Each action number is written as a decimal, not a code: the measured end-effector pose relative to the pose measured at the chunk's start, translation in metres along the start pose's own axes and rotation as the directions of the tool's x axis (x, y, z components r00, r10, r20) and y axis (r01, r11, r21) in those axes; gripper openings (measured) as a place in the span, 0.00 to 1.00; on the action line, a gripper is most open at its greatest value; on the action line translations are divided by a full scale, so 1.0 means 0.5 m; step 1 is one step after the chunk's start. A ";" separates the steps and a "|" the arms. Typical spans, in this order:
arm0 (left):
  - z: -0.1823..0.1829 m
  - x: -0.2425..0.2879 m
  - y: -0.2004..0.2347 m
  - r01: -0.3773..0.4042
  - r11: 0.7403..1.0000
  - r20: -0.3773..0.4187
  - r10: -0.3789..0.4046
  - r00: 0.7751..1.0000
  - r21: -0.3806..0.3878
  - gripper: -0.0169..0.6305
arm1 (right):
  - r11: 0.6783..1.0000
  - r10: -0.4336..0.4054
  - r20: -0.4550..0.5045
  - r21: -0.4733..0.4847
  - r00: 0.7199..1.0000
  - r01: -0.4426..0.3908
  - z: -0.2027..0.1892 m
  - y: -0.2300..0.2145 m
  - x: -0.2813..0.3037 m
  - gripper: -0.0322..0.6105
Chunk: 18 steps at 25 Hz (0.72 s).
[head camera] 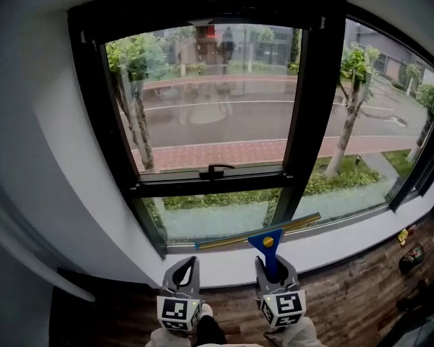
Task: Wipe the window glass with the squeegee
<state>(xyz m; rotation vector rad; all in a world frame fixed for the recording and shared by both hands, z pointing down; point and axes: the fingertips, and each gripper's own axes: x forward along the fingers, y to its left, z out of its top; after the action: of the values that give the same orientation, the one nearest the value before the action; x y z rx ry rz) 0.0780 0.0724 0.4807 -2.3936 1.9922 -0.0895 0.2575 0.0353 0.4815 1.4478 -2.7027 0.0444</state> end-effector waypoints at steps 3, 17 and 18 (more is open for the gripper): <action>0.016 0.100 0.093 0.014 1.000 0.009 -0.014 1.000 0.022 0.03 | 1.000 -0.016 0.001 -0.006 1.000 0.016 0.027 -0.005 0.137 0.24; 0.213 0.500 0.380 0.027 0.996 0.063 -0.032 0.997 0.083 0.03 | 0.991 -0.122 0.156 -0.038 0.980 0.129 0.282 -0.129 0.583 0.24; 0.242 0.526 0.382 0.022 0.996 0.073 -0.029 0.997 0.092 0.03 | 0.990 -0.124 0.175 -0.041 0.977 0.133 0.311 -0.147 0.603 0.24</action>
<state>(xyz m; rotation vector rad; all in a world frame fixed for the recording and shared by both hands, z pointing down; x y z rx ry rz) -0.0548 -0.2229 0.3563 -2.3314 1.8835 -0.0885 0.1441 -0.2654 0.3500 1.6807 -2.7092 -0.1660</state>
